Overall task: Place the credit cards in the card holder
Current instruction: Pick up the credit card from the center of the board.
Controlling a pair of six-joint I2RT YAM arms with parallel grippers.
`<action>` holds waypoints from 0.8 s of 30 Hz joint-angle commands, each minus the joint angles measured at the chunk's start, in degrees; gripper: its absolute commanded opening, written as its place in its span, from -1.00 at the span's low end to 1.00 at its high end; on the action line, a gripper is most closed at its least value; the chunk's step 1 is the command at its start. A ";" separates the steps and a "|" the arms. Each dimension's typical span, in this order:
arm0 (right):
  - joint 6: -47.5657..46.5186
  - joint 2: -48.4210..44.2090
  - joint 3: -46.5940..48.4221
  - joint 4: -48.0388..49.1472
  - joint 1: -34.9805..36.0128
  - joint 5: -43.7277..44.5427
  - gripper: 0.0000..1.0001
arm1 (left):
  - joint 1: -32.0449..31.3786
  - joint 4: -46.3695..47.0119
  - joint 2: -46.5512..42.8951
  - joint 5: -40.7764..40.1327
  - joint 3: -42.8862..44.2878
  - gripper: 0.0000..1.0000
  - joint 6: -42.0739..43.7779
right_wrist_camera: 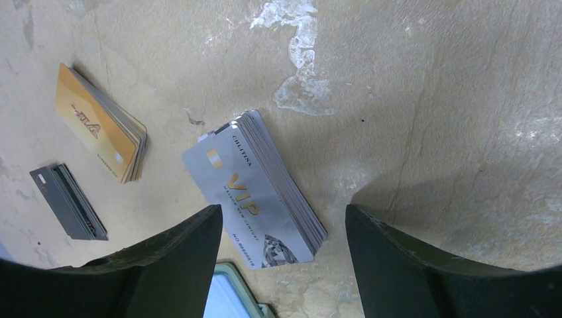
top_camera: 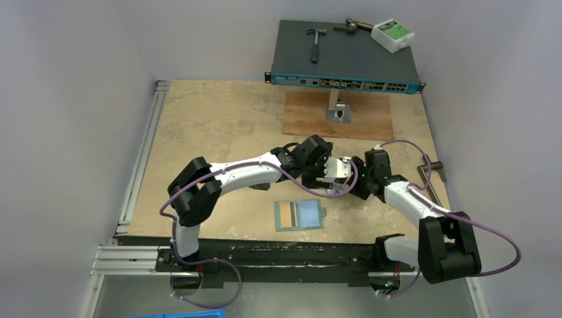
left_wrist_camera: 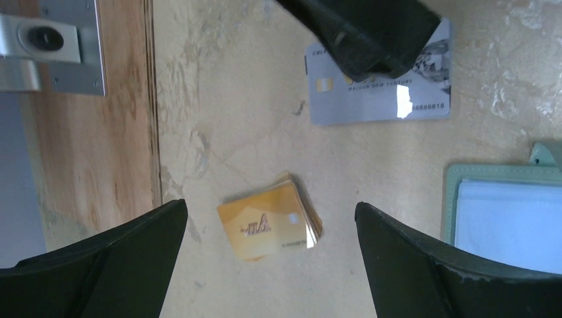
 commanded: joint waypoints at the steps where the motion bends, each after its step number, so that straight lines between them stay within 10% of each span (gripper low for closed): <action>1: 0.30 -0.60 1.06 -0.33 -0.22 -1.25 0.36 | -1.59 13.88 1.04 4.82 -3.81 1.00 5.06; 24: 3.24 2.87 -1.44 5.62 -4.97 -4.17 0.24 | -2.66 21.59 5.80 12.23 -5.65 1.00 9.30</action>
